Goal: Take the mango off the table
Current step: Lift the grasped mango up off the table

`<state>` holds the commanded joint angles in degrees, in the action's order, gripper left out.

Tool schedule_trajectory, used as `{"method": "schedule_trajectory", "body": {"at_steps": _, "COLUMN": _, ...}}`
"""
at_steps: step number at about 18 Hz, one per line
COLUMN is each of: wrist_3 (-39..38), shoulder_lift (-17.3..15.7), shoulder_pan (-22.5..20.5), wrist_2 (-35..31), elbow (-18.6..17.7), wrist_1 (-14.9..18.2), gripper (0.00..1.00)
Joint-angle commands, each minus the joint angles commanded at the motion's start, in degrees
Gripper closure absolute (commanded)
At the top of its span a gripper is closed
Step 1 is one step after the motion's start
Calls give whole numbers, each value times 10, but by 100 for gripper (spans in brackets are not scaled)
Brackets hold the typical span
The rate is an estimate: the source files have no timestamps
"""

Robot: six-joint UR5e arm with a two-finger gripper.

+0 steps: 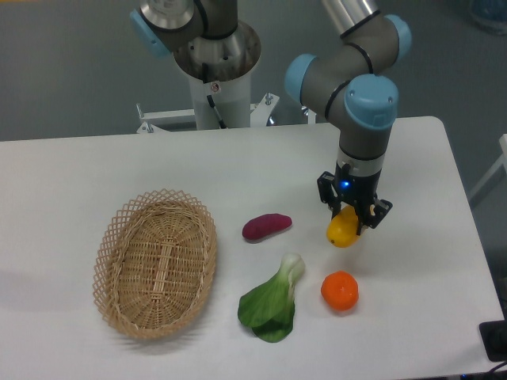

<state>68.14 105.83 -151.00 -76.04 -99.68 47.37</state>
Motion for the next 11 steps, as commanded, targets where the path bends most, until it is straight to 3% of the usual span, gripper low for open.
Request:
{"method": "schedule_trajectory", "body": {"at_steps": 5, "wrist_3": -85, "shoulder_lift": -18, "shoulder_pan": 47, "wrist_2": 10, "elbow": 6, "wrist_1": -3, "gripper": 44}}
{"method": "schedule_trajectory", "body": {"at_steps": 11, "wrist_3": -100, "shoulder_lift": -40, "shoulder_pan": 59, "wrist_2": 13, "elbow": 12, "wrist_1": 0, "gripper": 44}}
